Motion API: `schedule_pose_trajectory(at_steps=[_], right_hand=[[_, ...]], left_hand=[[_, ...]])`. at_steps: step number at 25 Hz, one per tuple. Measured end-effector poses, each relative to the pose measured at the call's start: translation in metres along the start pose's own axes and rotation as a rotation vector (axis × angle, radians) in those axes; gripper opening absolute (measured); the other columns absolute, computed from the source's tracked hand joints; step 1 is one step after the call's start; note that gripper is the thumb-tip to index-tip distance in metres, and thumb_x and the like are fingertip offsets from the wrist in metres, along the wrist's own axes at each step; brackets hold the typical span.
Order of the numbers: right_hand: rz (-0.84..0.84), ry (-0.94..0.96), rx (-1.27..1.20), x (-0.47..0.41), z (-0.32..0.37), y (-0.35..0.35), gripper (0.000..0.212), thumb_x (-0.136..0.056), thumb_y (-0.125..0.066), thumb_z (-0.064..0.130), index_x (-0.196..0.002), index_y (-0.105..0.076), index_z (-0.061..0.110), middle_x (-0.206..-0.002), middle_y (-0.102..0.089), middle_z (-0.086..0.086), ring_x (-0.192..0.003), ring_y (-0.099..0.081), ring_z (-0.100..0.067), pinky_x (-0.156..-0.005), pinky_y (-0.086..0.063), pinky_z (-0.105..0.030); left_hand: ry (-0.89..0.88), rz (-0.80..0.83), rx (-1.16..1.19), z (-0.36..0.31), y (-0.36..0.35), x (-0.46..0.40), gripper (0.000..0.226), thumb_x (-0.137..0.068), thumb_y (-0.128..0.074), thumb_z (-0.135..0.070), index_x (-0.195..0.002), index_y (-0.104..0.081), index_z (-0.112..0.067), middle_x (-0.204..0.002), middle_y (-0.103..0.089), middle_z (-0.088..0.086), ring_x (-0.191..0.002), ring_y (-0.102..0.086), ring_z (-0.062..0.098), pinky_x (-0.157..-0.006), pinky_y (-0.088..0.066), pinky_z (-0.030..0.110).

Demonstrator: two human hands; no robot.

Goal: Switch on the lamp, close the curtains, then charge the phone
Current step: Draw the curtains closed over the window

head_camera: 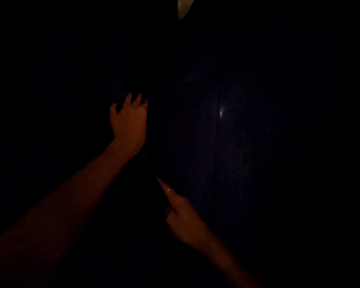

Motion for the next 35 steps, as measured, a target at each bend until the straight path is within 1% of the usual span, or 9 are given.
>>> schedule_pose_trajectory(at_steps=[4,5,6,10,14,17,21,25,35], right_hand=[[0.064,-0.009,0.169,-0.013,-0.001,-0.006,0.089,-0.084,-0.048,-0.014,-0.147,-0.009,0.035,-0.157,-0.019,0.008,-0.141,-0.024,-0.006,-0.117,-0.022,-0.022],[0.070,0.006,0.193,-0.019,0.003,-0.010,0.089,-0.084,-0.049,-0.014,-0.148,-0.008,0.032,-0.158,-0.017,0.006,-0.142,-0.023,-0.008,-0.118,-0.021,-0.025],[0.081,0.024,0.203,-0.025,0.009,-0.016,0.088,-0.084,-0.050,-0.014,-0.148,-0.008,0.029,-0.158,-0.016,0.004,-0.143,-0.022,-0.010,-0.119,-0.020,-0.026],[0.197,0.022,0.244,-0.033,0.021,-0.053,0.088,-0.082,-0.046,-0.018,-0.149,-0.009,0.025,-0.158,-0.012,0.002,-0.144,-0.016,-0.012,-0.115,-0.014,-0.018],[0.208,0.002,0.336,-0.006,-0.018,-0.086,0.082,-0.084,-0.041,-0.015,-0.148,-0.004,0.021,-0.157,-0.004,0.007,-0.143,-0.008,-0.003,-0.109,-0.003,-0.007],[0.108,-0.073,0.393,0.020,-0.060,-0.104,0.079,-0.094,-0.039,0.002,-0.138,0.012,0.042,-0.157,0.004,0.015,-0.145,-0.003,-0.005,-0.121,-0.010,-0.026],[0.100,-0.213,0.489,0.041,-0.081,-0.113,0.071,-0.099,-0.036,0.017,-0.133,0.027,0.023,-0.150,0.023,0.010,-0.143,0.004,-0.007,-0.121,-0.007,-0.031],[0.085,-0.242,0.437,0.069,-0.072,-0.114,0.075,-0.094,-0.044,0.009,-0.148,0.008,0.019,-0.159,0.011,-0.001,-0.147,-0.009,-0.020,-0.118,-0.023,-0.036],[0.150,-0.389,0.677,0.161,-0.018,-0.077,0.080,-0.089,-0.053,0.020,-0.150,0.000,0.018,-0.159,0.007,-0.008,-0.147,-0.010,-0.022,-0.116,-0.026,-0.043]], left_hand=[[-0.204,-0.161,-0.019,0.026,0.008,-0.025,0.031,-0.090,-0.045,0.001,-0.118,-0.053,0.009,-0.143,-0.039,0.027,-0.140,-0.027,0.012,-0.115,0.020,0.027],[-0.119,-0.250,0.220,0.050,0.013,-0.026,0.025,-0.092,-0.043,-0.004,-0.106,-0.057,0.011,-0.140,-0.041,0.030,-0.138,-0.028,0.006,-0.116,0.017,0.023],[0.022,-0.131,0.514,0.071,0.000,-0.035,0.030,-0.096,-0.038,-0.013,-0.101,-0.057,0.008,-0.141,-0.040,0.029,-0.139,-0.030,0.011,-0.120,0.004,0.029],[0.262,0.295,-0.174,0.134,-0.025,-0.019,0.032,-0.088,-0.051,-0.006,-0.117,-0.054,0.008,-0.132,-0.048,0.029,-0.129,-0.040,0.040,-0.111,-0.025,0.054],[0.130,0.192,0.231,0.117,-0.043,0.034,0.059,-0.084,-0.047,0.006,-0.139,-0.040,-0.014,-0.141,-0.043,0.022,-0.123,-0.048,0.042,-0.102,-0.042,0.049],[0.001,0.155,0.565,0.061,-0.061,0.068,0.060,-0.086,-0.041,0.007,-0.142,-0.036,-0.016,-0.151,-0.031,0.018,-0.132,-0.042,0.032,-0.110,-0.034,0.034],[-0.143,0.182,0.720,0.004,-0.076,0.138,0.057,-0.091,-0.040,-0.001,-0.144,-0.028,-0.017,-0.158,-0.012,0.013,-0.132,-0.042,0.027,-0.106,-0.041,0.032],[-0.144,0.347,0.626,-0.006,-0.094,0.210,0.059,-0.093,-0.040,-0.008,-0.147,-0.020,-0.020,-0.159,-0.003,0.012,-0.140,-0.030,0.028,-0.106,-0.043,0.043],[-0.182,0.834,0.349,0.000,-0.045,0.313,0.063,-0.092,-0.039,-0.037,-0.148,-0.016,-0.018,-0.160,0.006,0.008,-0.147,-0.002,0.028,-0.118,-0.019,0.046]])
Point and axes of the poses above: each hand's wrist, its own x-axis away from the middle knuckle, its own y-axis out of the back of the hand, z = x × y, the point moved 9 cm from there along -x, towards the middle knuckle
